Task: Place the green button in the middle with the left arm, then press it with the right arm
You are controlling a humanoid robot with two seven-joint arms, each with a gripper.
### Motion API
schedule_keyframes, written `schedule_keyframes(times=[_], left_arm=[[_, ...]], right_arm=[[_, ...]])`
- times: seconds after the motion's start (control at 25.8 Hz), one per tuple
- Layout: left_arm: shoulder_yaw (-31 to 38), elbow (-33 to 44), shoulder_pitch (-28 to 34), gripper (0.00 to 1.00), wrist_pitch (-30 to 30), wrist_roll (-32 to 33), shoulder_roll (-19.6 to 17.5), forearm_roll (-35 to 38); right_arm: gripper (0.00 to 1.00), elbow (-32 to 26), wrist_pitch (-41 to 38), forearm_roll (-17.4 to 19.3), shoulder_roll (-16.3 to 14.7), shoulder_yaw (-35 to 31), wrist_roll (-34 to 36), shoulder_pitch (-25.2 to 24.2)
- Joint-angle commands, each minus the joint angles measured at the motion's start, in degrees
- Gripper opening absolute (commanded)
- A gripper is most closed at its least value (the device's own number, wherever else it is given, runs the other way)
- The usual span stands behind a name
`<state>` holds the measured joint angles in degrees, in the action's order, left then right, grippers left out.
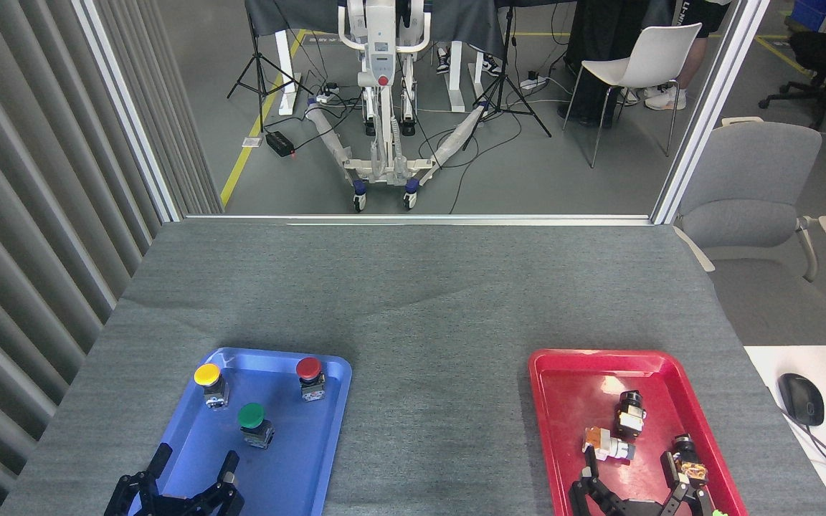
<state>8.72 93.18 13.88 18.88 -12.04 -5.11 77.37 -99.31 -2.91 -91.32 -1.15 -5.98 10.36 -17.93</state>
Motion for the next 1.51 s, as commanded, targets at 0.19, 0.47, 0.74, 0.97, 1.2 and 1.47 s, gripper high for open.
schedule_keyframes(times=[0.19, 0.47, 0.74, 0.97, 1.2, 1.47], left_arm=[[0.1, -0.4, 0.6, 1.0, -0.2, -1.1, -0.1, 0.2], [0.1, -1.3, 0.4, 1.0, -0.3, -1.1, 0.1, 0.4], [0.0, -3.0, -0.3, 1.0, -0.3, -1.1, 0.2, 0.4], [-0.1, -3.5, -0.4, 1.0, -0.3, -1.2, 0.3, 0.5], [-0.1, -3.7, -0.6, 1.0, -0.3, -1.1, 0.3, 0.8], [-1.6, -12.3, -6.1, 0.99, -0.2, -1.1, 0.0, 1.1]], right_arm=[[1.0, 0.0, -0.2, -0.1, 0.0, 0.0, 0.0, 0.1], [1.0, 0.0, -0.2, -0.1, 0.0, 0.0, 0.0, 0.0], [1.0, 0.0, -0.3, -0.1, 0.0, 0.1, 0.0, 0.0], [1.0, 0.0, -0.3, -0.1, 0.0, 0.1, 0.0, 0.0], [1.0, 0.0, -0.2, -0.1, 0.0, 0.1, 0.0, 0.1], [1.0, 0.0, -0.3, -0.1, -0.1, 0.1, 0.0, 0.0]])
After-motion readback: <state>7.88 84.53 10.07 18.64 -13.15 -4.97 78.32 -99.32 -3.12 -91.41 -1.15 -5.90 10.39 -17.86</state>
